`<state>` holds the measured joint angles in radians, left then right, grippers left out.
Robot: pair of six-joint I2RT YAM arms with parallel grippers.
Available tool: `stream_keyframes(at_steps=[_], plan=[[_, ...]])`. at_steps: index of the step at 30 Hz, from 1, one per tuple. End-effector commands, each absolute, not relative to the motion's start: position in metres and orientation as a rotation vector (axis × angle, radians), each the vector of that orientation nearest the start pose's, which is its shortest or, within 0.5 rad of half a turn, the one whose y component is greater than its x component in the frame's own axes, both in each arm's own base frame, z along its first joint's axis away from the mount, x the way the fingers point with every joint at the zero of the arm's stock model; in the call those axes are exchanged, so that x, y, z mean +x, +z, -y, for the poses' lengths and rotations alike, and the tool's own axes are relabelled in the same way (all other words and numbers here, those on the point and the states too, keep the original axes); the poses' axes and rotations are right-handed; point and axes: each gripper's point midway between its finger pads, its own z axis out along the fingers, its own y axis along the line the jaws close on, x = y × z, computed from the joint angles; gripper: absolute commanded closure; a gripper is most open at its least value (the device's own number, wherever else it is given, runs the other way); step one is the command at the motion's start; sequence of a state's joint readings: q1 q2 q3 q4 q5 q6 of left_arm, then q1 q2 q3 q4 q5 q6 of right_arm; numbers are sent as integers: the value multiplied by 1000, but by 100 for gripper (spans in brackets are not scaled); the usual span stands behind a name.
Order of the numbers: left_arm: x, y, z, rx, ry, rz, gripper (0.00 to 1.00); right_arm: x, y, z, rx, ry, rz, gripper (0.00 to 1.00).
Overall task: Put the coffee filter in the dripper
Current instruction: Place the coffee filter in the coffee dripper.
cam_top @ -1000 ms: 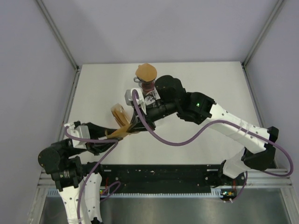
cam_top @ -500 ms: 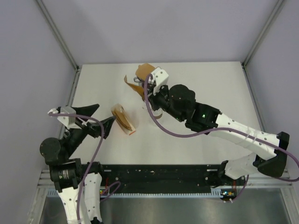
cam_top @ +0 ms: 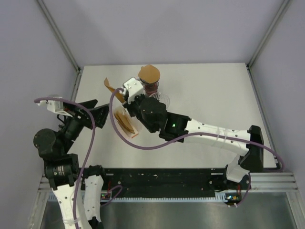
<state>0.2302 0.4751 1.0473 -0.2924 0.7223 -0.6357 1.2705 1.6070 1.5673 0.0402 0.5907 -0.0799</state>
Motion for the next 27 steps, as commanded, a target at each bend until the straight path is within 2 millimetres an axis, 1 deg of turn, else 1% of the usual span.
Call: stream_keyframes(at_steps=[1,2,3,5,6,8,12,15,18,20,22,27], plan=[[190,428,85,-86,-790,-1472,18,231,432,-452,-535,504,-1387,100],[193,423,84,-99,-798,-1489,28,229,432,-455,-544,501,-1385,100],[194,421,84,-111,-803,-1497,34,227,432,-458,-551,504,-1383,100],[196,417,86,-120,-830,-1510,41,223,428,-464,-573,507,-1387,100],[197,416,86,-123,-833,-1514,42,222,428,-466,-577,511,-1387,100],[197,415,85,-128,-835,-1516,42,221,427,-468,-590,510,-1388,100],[195,421,88,-119,-851,-1497,32,220,421,-473,-611,486,-1394,100],[196,420,88,-118,-858,-1497,28,220,422,-476,-617,482,-1392,100],[196,420,89,-116,-870,-1495,28,221,419,-480,-632,471,-1394,100],[198,418,88,-122,-868,-1501,30,217,422,-482,-641,488,-1384,100],[201,415,87,-134,-869,-1509,33,215,422,-485,-656,504,-1377,100],[207,408,83,-170,-862,-1531,39,201,416,-501,-733,520,-1363,100]])
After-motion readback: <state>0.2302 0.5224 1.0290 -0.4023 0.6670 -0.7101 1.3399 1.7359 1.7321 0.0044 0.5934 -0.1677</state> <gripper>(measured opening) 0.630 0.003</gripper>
